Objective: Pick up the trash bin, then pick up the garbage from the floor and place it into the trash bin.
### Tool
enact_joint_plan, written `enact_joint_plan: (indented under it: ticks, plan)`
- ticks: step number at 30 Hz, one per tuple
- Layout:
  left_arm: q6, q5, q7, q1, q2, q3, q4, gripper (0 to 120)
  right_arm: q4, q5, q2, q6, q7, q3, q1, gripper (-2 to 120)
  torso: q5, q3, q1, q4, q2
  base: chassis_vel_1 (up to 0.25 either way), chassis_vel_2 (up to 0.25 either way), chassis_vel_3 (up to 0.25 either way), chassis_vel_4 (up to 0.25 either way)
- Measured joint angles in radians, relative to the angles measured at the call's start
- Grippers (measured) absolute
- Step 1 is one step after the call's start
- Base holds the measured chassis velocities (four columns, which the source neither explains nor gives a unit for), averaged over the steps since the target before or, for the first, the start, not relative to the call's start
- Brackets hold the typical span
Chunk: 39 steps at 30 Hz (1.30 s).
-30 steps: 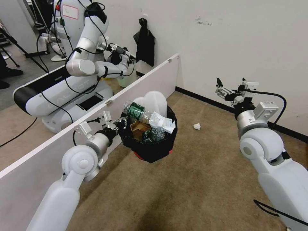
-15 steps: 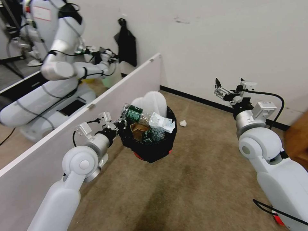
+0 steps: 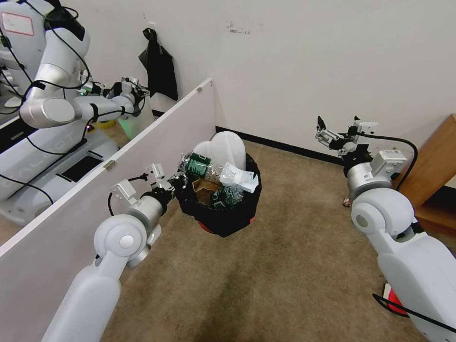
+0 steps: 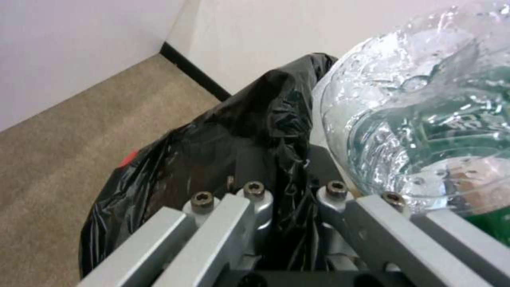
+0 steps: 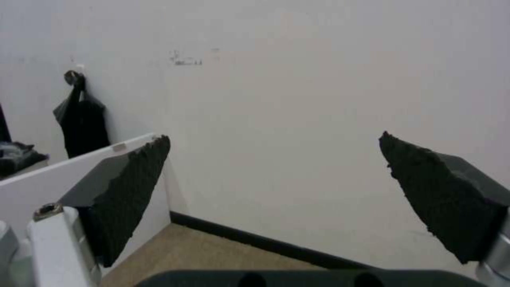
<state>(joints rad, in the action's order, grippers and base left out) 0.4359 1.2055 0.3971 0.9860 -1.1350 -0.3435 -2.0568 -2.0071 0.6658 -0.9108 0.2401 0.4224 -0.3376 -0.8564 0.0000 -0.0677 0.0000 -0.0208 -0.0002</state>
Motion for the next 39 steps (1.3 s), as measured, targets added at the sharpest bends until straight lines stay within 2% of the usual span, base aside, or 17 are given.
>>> enact_joint_plan:
  ticks: [29, 39]
  plan:
    - [0.008, 0.0, -0.003, -0.027, -0.006, 0.011, 0.034, 4, 0.042, -0.007, -0.008, -0.006, -0.019, 0.013, 0.024, 100, 0.0, 0.0, 0.0, 0.0002, 0.0, 0.0, 0.0, 0.0, 0.0]
    - [0.008, -0.004, -0.004, -0.03, -0.01, 0.012, 0.036, 4, 0.043, -0.006, -0.006, -0.007, -0.022, 0.013, 0.028, 100, 0.0, 0.0, 0.0, 0.0, 0.0, -0.064, -0.068, -0.064, -0.062]
